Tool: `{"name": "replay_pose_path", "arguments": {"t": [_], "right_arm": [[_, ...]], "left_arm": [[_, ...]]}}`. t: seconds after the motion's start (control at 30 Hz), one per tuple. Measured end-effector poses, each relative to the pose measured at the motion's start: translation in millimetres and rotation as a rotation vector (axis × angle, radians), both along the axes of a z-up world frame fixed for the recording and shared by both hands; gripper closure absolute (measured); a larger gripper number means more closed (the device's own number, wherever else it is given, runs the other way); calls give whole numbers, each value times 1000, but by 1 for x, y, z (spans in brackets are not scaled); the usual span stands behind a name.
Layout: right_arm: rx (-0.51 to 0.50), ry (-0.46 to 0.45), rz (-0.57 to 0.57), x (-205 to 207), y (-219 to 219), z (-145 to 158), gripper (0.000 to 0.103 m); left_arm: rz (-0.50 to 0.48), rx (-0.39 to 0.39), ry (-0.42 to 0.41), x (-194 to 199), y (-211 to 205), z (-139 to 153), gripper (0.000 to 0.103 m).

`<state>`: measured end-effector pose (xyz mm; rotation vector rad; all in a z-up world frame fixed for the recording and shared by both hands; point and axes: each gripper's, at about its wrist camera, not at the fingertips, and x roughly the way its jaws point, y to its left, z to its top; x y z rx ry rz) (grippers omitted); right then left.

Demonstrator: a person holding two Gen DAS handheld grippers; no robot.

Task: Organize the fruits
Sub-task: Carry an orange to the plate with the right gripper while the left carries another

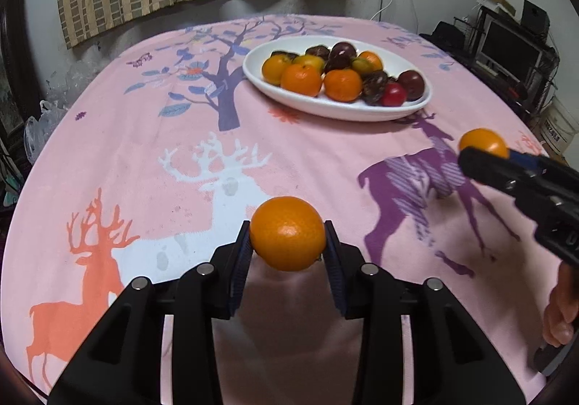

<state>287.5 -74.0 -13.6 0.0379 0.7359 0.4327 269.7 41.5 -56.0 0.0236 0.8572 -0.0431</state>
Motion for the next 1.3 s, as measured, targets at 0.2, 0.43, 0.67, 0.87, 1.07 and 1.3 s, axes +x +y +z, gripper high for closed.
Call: {"name": "replay_pose_path", "arguments": {"t": [0.2, 0.43, 0.67, 0.87, 1.07, 1.3], "right_arm": [[81, -30, 30, -2, -11, 25, 69], [101, -96, -70, 65, -29, 64, 69], [31, -34, -88, 172, -23, 33, 69], [38, 49, -68, 193, -16, -3, 58], [-25, -40, -45, 128, -12, 24, 3], [-71, -103, 5, 14, -19, 30, 3]], "left_arm": [[-110, -55, -63, -6, -4, 49, 65], [-153, -95, -124, 76, -9, 106, 65], [-60, -61, -68, 210, -18, 78, 65], [20, -35, -38, 233, -11, 50, 41], [56, 149, -177, 164, -10, 79, 5], [74, 135, -160, 44, 5, 82, 5]]}}
